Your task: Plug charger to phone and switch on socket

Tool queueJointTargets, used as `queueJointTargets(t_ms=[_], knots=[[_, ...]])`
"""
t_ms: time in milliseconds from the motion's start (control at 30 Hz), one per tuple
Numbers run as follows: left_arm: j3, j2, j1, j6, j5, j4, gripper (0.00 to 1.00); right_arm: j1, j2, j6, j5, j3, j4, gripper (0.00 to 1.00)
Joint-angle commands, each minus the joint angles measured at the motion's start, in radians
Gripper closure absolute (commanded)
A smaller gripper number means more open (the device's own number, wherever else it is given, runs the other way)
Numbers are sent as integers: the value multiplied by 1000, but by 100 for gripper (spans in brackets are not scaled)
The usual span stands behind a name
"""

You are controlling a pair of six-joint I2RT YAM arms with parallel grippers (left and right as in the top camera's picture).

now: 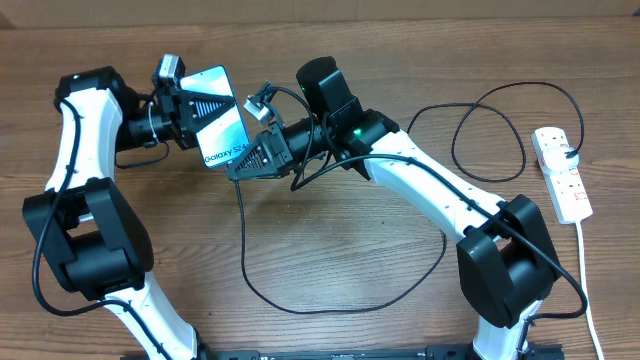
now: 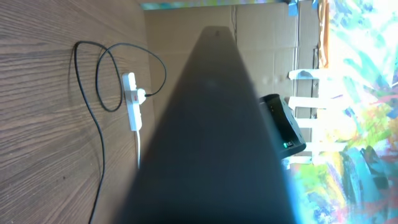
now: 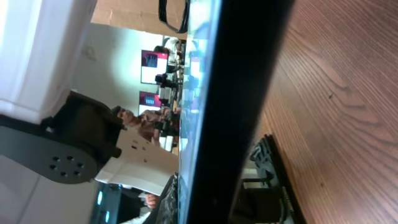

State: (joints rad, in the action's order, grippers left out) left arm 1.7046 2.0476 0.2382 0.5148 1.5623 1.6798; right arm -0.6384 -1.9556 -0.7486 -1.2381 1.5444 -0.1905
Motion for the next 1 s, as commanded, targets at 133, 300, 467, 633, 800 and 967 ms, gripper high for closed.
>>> queueJointTargets(t_ms=[133, 300, 467, 633, 800, 967], knots=[[-2, -17, -30, 24, -51, 11, 96, 90, 11, -47, 169, 31, 117, 0], [-2, -17, -31, 25, -51, 11, 96, 113, 11, -2, 86, 31, 122, 0], [-2, -17, -36, 25, -51, 11, 96, 110, 11, -2, 62, 31, 122, 0], [-2, -17, -74, 25, -50, 10, 96, 97, 11, -3, 53, 31, 92, 19], [-2, -17, -89, 24, -24, -10, 96, 83, 11, -2, 54, 31, 19, 58], [-2, -17, -89, 24, -18, -13, 96, 83, 11, -2, 55, 31, 18, 89]])
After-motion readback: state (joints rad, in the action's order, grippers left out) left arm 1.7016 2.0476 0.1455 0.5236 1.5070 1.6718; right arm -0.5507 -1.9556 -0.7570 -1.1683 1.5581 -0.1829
